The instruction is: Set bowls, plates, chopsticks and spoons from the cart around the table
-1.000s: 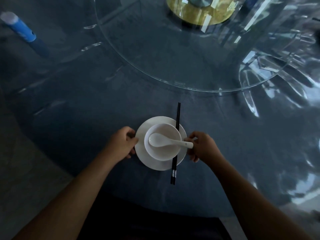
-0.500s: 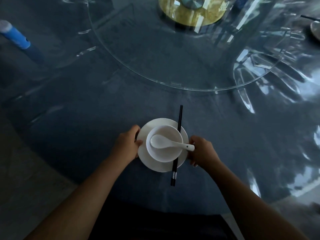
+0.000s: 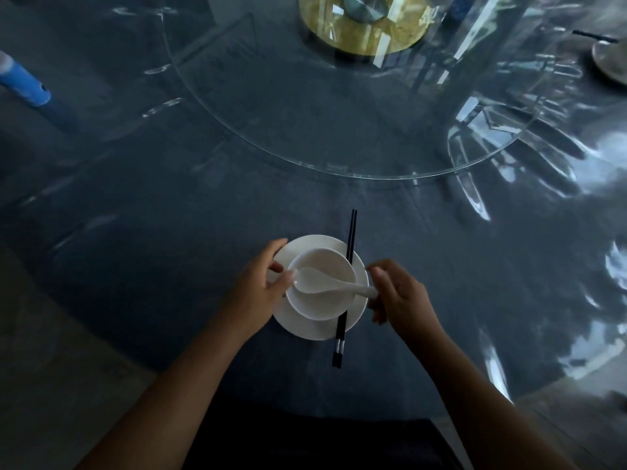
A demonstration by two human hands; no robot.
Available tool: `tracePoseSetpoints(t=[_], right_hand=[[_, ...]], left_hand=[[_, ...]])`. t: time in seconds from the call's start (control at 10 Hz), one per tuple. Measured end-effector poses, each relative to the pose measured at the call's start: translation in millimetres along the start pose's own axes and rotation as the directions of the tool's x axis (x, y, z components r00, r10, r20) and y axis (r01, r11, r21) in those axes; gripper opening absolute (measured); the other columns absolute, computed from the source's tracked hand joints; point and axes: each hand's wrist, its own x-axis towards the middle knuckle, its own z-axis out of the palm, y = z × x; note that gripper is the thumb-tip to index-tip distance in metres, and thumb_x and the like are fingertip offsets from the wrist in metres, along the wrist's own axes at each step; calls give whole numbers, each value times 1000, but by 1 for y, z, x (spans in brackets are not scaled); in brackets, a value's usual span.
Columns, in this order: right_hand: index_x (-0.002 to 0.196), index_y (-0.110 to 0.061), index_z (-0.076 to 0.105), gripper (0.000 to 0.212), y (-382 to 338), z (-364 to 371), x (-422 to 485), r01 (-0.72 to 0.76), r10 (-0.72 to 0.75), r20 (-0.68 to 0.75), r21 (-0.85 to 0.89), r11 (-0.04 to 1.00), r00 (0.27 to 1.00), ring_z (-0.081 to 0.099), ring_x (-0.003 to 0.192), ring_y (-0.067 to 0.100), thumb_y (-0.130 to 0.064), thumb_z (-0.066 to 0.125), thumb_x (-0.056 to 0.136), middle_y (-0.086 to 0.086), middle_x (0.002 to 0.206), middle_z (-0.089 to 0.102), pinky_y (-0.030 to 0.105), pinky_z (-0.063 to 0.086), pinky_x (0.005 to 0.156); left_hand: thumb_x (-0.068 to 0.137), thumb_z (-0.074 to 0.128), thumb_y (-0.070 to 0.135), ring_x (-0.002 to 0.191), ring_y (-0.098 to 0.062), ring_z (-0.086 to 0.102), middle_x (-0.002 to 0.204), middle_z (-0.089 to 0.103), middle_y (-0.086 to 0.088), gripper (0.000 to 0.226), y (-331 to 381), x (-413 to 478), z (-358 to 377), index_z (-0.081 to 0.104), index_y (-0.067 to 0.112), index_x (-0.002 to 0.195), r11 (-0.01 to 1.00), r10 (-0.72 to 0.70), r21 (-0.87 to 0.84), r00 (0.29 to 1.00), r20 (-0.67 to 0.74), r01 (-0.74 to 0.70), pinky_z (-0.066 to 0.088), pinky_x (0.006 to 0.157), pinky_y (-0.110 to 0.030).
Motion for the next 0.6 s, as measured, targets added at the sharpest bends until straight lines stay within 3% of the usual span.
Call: tracePoseSetpoints(t=[0.1,0.2,0.3,0.4,0.5,0.6], right_hand=[[118,-46,57,27,1,4,-2,107,-87,166,-119,987,982,65,50,15,-47,51,92,0,69,68,26,55,50],[127,-45,56,32,3,7,-1,153,-131,179,-114,982,975,66,52,19,-30,53,98,0,69,68,31,58,54],[126,-40,59,31,1,10,1,158,-142,160,-89,983,977,66,52,20,-25,51,100,3,68,68,33,59,55],[123,-37,62,29,-1,11,6,131,-119,136,-84,988,984,66,52,23,-22,51,100,4,65,67,34,58,54],[121,-37,63,26,-5,9,4,120,-112,123,-61,991,986,66,51,26,-27,53,98,6,64,67,36,58,52],[119,-35,63,24,-7,-3,4,87,-85,64,-17,996,994,64,48,18,-35,55,97,4,64,67,32,54,47]], left_hand=[[96,61,27,91,-17,68,129,51,16,59,-1,-6,7,36,60,138,994,-52,-84,985,162,66,63,73,-38],[98,58,15,95,-18,67,137,46,14,60,-4,-8,13,43,59,136,966,-102,-220,981,163,137,64,67,-37],[98,57,11,92,-10,68,138,48,9,60,-6,-11,17,46,57,134,941,-99,-309,984,146,140,63,67,-34],[98,57,12,91,-3,69,135,49,12,58,-5,-11,17,44,54,137,940,-83,-315,985,150,128,62,66,-32],[98,61,20,88,-12,71,128,52,14,55,-1,-14,12,43,47,142,952,-120,-263,982,146,155,63,68,-36],[96,62,27,85,-12,71,120,58,10,52,10,-17,3,42,41,142,968,-126,-204,985,115,147,62,65,-31]])
